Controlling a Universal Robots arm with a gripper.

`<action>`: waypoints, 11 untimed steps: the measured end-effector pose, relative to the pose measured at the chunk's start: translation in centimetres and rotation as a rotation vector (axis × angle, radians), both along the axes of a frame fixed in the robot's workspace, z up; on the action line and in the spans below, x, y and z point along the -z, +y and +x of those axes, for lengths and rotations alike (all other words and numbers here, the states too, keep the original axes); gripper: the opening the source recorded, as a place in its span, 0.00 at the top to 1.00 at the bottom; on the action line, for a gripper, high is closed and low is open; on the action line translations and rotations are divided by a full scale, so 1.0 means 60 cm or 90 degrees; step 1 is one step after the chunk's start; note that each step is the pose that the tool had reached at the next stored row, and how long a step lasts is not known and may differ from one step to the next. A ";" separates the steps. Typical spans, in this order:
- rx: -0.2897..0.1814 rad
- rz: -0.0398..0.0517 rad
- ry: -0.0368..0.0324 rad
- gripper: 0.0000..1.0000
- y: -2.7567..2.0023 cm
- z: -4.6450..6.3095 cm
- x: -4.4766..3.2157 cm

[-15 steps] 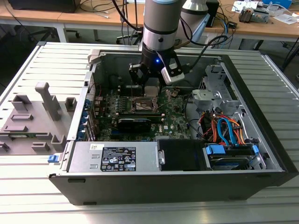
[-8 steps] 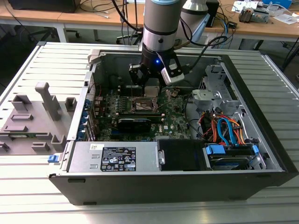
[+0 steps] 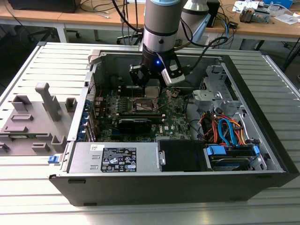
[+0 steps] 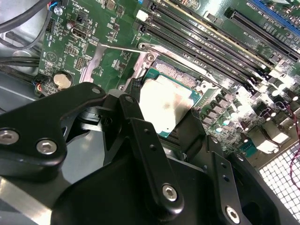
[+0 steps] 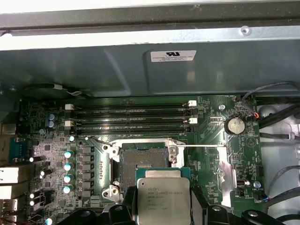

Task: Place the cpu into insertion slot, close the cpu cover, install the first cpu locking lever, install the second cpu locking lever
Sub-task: 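Place the cpu into insertion slot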

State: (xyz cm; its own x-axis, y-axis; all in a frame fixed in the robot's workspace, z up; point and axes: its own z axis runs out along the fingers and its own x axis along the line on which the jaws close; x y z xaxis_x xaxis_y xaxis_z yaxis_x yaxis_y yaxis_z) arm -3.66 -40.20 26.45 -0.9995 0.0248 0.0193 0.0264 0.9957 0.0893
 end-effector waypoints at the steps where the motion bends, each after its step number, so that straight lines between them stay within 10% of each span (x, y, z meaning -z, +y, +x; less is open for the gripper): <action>1: 0.000 0.0000 0.0000 0.45 0.0000 0.000 0.000; 11: 0.000 0.0000 0.0000 0.45 -0.0004 0.000 0.005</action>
State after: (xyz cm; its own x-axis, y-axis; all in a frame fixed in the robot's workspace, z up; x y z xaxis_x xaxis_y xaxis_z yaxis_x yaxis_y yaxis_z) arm -3.66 -40.22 26.17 -0.9995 0.0248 0.0193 0.0264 0.9957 0.0893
